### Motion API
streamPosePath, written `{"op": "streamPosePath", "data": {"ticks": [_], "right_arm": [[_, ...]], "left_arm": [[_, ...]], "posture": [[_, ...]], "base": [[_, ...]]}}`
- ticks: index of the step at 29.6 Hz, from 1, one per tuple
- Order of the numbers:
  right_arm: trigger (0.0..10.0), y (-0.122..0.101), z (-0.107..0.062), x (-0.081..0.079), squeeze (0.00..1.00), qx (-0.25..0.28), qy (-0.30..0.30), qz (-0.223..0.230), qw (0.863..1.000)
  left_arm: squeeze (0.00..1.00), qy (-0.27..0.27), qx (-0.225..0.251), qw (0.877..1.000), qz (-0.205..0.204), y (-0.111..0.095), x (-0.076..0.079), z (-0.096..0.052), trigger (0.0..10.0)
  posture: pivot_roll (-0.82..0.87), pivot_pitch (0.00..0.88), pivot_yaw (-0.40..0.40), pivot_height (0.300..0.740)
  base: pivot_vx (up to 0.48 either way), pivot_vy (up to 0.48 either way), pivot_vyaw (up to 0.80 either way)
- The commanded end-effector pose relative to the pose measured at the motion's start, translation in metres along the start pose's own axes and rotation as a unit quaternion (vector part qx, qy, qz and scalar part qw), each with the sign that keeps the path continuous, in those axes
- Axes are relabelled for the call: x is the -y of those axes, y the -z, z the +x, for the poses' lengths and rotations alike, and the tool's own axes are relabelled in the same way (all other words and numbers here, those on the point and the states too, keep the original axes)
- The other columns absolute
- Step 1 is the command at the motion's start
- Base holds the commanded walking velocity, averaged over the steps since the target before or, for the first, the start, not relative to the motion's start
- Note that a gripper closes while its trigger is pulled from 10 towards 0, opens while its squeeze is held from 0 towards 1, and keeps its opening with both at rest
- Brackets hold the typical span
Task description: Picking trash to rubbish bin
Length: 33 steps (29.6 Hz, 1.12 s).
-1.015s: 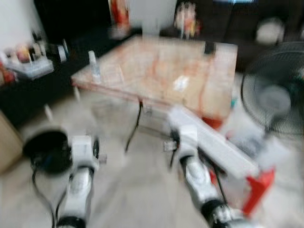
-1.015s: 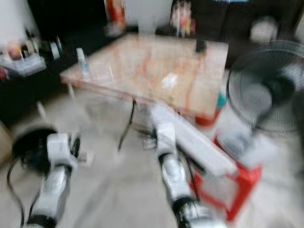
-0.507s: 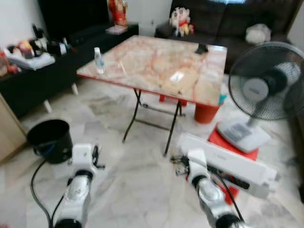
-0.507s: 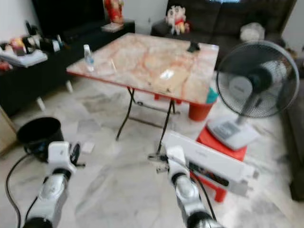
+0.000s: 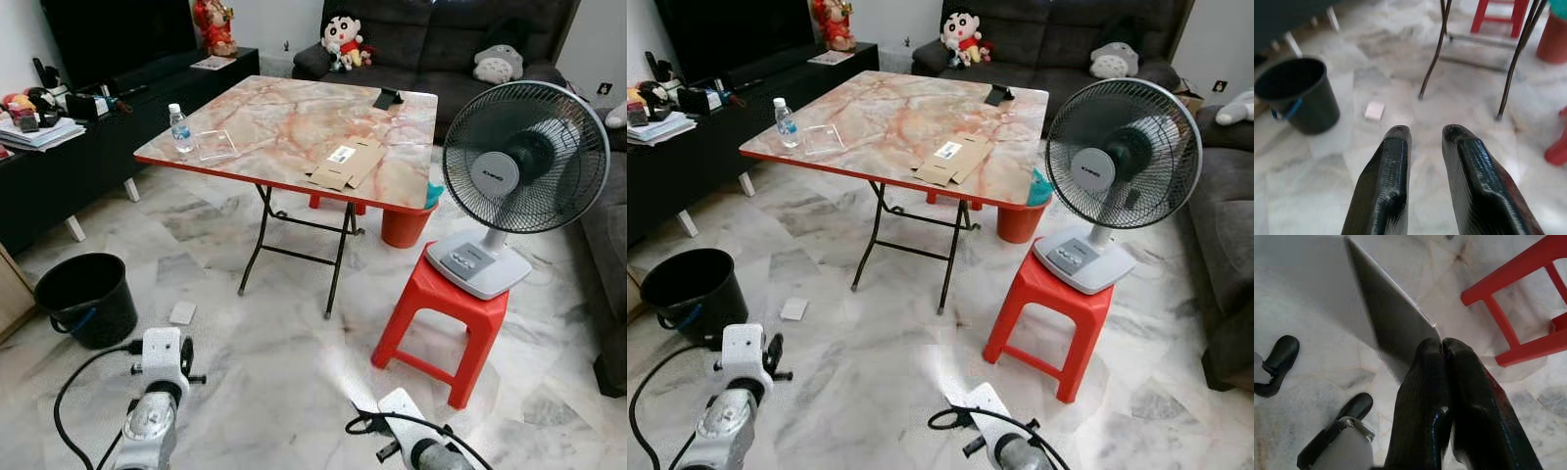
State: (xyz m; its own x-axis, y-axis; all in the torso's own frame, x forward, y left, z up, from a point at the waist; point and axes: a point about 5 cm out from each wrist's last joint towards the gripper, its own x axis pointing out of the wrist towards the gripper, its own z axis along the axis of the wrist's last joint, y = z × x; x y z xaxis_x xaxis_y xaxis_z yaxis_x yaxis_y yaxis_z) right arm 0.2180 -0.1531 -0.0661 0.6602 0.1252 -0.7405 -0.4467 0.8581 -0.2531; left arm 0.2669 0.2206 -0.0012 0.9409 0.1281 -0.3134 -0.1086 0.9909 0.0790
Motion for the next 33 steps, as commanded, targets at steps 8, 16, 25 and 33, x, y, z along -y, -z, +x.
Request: {"op": "streamPosePath", "data": {"ticks": [8,16,25,33], "right_arm": [[10.0,0.023,-0.004,-0.011,0.0,-0.062,0.001,0.116,0.991],[10.0,0.033,-0.007,-0.019,0.0,-0.084,0.0,0.1,0.991],[10.0,0.036,-0.008,-0.027,0.0,-0.1,-0.002,0.102,0.99],[10.0,0.031,-0.006,-0.026,0.0,-0.094,-0.002,0.1,0.991]], "left_arm": [[0.0,-0.008,-0.17,0.985,0.032,0.066,-0.011,-0.033,10.0],[0.0,-0.036,-0.244,0.969,0.026,0.095,-0.026,-0.059,10.0],[0.0,-0.044,-0.253,0.966,0.022,0.1,-0.028,-0.063,10.0],[0.0,-0.043,-0.252,0.966,0.023,0.099,-0.028,-0.062,10.0]], "posture": [[0.02,0.0,-0.028,0.74],[0.02,0.0,-0.016,0.74],[0.03,0.0,-0.015,0.74],[0.02,0.0,-0.014,0.74]], "base": [[0.0,0.0,0.0],[0.0,0.0,0.2],[0.0,0.0,0.8],[0.0,0.0,0.8]]}}
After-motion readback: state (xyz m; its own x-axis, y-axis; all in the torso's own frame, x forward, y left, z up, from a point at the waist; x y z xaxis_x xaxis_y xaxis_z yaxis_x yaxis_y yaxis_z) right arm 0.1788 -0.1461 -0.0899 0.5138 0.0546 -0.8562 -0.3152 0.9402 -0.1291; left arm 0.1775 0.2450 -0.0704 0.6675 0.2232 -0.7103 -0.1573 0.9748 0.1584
